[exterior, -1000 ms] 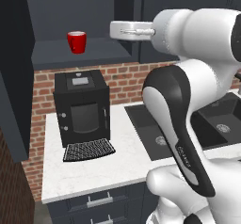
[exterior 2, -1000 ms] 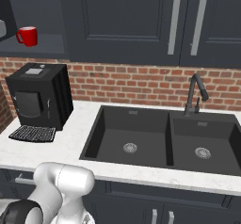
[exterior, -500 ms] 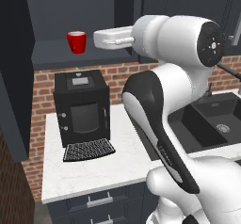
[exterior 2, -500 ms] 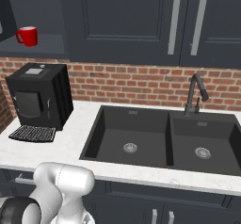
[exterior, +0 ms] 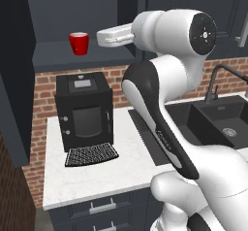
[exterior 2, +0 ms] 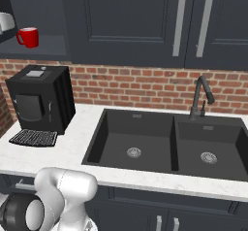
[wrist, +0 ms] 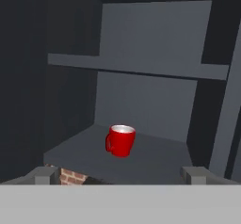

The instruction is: Gather all objects into one cabinet and sort the glasses and bowls to opposite sides.

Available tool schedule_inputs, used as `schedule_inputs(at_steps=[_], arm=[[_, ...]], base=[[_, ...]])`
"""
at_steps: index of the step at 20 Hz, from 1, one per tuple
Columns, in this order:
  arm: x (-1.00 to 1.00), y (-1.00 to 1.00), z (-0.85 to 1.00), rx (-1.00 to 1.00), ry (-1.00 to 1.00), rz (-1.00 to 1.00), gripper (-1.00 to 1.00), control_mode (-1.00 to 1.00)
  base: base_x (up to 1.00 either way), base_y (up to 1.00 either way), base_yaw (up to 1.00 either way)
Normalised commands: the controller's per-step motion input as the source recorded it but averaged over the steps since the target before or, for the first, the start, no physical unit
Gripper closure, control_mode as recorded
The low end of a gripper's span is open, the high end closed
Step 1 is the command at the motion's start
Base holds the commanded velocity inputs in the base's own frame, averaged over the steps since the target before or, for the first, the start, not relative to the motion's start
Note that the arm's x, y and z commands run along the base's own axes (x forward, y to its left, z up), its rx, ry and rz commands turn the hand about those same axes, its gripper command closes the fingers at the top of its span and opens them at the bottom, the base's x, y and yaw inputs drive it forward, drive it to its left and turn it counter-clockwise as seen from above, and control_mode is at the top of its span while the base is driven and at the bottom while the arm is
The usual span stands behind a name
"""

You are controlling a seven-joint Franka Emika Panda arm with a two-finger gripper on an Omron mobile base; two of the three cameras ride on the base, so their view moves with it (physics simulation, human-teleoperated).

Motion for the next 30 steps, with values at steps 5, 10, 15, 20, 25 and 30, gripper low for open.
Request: schedule_inputs(at_steps=[5,10,15,20,25,30], arm=[[-0.02,0.0,-0.05,-0.01,-0.01,0.0,-1.0,-1.0],[0.13,0.0,0.0,0.0,0.0,0.0,-1.0,-1.0],[0.01,0.01,-0.19,0.0,0.0,0.0,-1.0,-1.0],[0.0,0.12,-0.3,0.0,0.0,0.0,-1.0,-1.0],[0.19,0.18,0.0,0.0,0.0,0.0,-1.0,-1.0],[0.31,0.07,0.0,0.0,0.0,0.0,-1.0,-1.0]], base=[[0.0,0.0,0.0],[0.0,0.0,0.0],[0.0,0.0,0.0],[0.0,0.0,0.0],[0.0,0.0,0.0],[0.0,0.0,0.0]])
